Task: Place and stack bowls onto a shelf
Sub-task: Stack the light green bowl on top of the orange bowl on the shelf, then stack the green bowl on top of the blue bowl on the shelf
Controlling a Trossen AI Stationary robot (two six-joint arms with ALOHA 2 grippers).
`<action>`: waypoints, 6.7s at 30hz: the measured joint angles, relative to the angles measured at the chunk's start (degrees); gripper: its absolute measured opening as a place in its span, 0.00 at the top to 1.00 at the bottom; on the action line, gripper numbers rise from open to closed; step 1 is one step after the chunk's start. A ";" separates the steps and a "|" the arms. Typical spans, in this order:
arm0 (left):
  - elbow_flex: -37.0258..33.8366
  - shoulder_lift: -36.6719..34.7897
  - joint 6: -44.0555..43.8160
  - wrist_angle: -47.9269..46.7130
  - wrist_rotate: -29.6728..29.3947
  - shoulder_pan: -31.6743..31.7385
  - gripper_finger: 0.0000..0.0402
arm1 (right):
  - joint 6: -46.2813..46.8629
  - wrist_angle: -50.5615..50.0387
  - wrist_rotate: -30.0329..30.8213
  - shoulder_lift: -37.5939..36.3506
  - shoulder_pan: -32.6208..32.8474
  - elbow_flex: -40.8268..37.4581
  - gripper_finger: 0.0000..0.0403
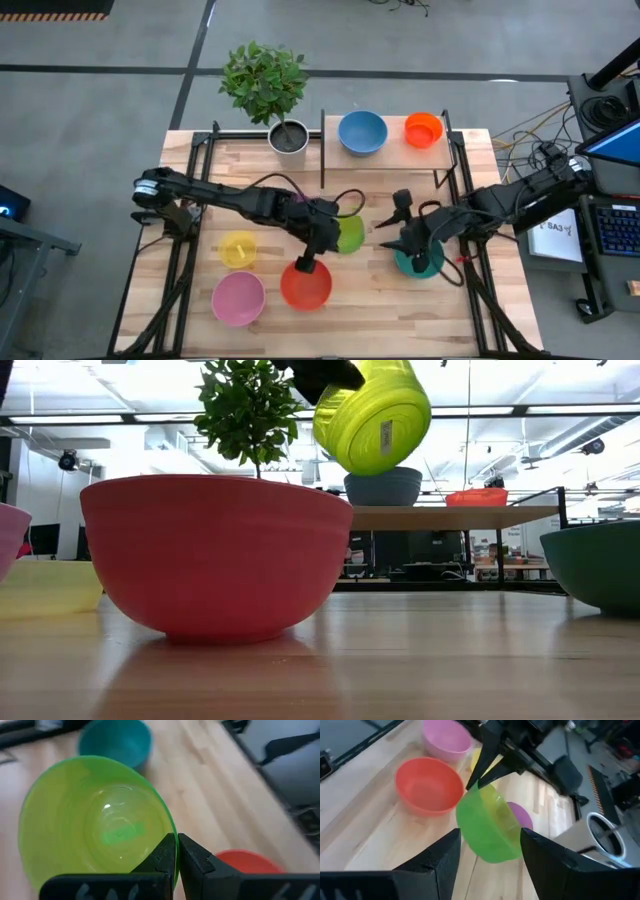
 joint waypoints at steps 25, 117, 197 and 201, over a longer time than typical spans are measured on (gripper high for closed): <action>3.43 4.42 4.01 0.13 7.17 -2.29 1.00 | -1.74 -2.78 -28.45 15.87 -9.58 7.26 0.54; -16.24 -25.83 -8.10 -0.47 -23.97 -0.15 0.46 | 0.05 -25.51 -17.08 7.84 -71.08 9.23 0.92; -17.18 -7.33 -18.50 -7.74 -20.47 0.11 0.46 | 69.09 -28.43 -27.20 7.39 -14.01 -3.99 0.87; -17.18 -7.34 -17.19 -7.75 -20.48 0.11 0.46 | 71.84 -29.10 -26.52 12.28 -11.21 -0.92 0.86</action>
